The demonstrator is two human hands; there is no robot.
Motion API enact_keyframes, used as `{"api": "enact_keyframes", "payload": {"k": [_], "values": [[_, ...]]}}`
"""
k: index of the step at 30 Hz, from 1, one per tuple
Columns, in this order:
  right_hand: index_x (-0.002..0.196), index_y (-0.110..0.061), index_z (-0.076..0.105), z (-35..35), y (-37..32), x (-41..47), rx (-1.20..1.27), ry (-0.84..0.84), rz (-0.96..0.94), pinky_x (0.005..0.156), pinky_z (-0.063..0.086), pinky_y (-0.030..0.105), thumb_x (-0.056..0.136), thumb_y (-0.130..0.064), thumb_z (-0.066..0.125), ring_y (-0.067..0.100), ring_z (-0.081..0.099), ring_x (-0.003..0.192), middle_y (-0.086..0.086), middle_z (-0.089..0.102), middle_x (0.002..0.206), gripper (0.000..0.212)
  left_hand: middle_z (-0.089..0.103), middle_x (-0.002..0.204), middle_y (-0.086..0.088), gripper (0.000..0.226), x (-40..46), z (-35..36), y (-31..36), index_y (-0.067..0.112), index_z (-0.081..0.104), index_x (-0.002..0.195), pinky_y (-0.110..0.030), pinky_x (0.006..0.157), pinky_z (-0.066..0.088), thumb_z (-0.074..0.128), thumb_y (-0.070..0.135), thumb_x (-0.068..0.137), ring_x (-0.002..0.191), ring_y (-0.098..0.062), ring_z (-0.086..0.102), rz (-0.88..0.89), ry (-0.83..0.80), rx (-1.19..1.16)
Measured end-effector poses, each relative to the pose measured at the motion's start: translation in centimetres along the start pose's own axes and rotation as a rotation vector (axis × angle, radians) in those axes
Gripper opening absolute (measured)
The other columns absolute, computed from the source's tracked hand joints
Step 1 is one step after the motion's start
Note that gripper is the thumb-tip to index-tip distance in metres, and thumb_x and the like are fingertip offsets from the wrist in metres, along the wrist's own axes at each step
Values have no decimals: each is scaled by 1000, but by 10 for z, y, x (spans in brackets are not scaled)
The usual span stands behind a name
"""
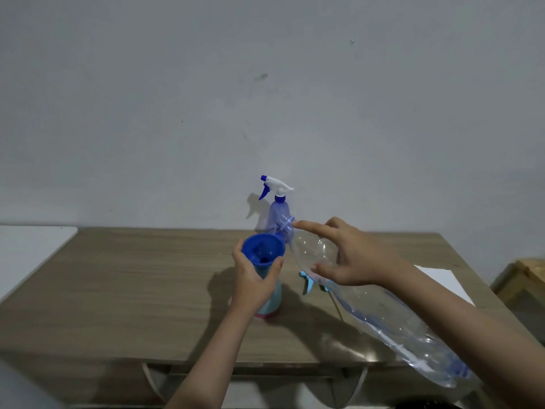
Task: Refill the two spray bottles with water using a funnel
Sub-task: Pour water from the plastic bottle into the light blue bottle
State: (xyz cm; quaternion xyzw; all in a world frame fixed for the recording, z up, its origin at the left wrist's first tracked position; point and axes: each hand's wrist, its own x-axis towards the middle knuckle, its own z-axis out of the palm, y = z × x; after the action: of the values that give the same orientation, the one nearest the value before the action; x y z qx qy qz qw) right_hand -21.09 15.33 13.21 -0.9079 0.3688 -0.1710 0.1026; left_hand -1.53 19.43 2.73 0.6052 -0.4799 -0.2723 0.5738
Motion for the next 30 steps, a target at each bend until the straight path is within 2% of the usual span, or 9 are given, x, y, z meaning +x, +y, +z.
{"api": "enact_keyframes", "payload": {"k": [3, 7, 10, 14, 23, 28, 30], "values": [[137, -63, 19, 0, -1, -1, -66, -73, 19, 66, 40, 24, 78, -44, 66, 7, 50, 68, -4, 43, 96, 77, 47, 130, 0, 80, 0, -3, -2, 14, 15, 141, -24, 94, 39, 69, 28, 84, 118, -15, 49, 3, -22, 9], [137, -62, 20, 3, -2, 1, -74, -141, 43, 75, 47, 29, 79, -44, 66, 15, 56, 76, -3, 45, 98, 77, 45, 132, -1, 80, 2, -6, -5, 14, 12, 143, -24, 97, 37, 67, 26, 86, 121, -15, 47, 5, -64, 24], [138, -60, 21, 3, -4, 3, -112, -182, 49, 70, 39, 25, 78, -43, 66, 16, 57, 77, -2, 45, 99, 77, 44, 132, 1, 81, 1, -7, -5, 15, 10, 144, -27, 102, 37, 66, 26, 86, 123, -15, 46, 12, -90, 33], [137, -62, 20, 4, -6, 4, -113, -201, 61, 71, 40, 25, 78, -42, 65, 14, 56, 76, -2, 44, 101, 77, 43, 138, -2, 82, 1, -9, -5, 20, 8, 144, -37, 106, 39, 64, 32, 87, 125, -18, 46, 11, -120, 43], [137, -61, 21, 3, -11, 7, -160, -253, 48, 70, 36, 24, 77, -42, 66, 3, 47, 70, -1, 46, 101, 78, 43, 137, -5, 79, 4, -9, -8, 24, 8, 143, -32, 103, 40, 64, 32, 87, 124, -18, 47, 13, -157, 42], [137, -61, 21, 5, -10, 8, -177, -254, 50, 73, 44, 29, 75, -41, 66, 5, 51, 78, 0, 49, 96, 79, 41, 139, -5, 81, 5, -10, -9, 25, 5, 143, -32, 104, 38, 64, 30, 87, 125, -19, 45, -3, -170, 43], [136, -62, 21, 7, -10, 8, -190, -262, 53, 76, 49, 32, 72, -42, 65, 15, 57, 86, -4, 46, 91, 80, 42, 138, -6, 80, 6, -10, -10, 26, 6, 143, -32, 104, 39, 64, 30, 87, 124, -19, 46, -6, -172, 53]]}}
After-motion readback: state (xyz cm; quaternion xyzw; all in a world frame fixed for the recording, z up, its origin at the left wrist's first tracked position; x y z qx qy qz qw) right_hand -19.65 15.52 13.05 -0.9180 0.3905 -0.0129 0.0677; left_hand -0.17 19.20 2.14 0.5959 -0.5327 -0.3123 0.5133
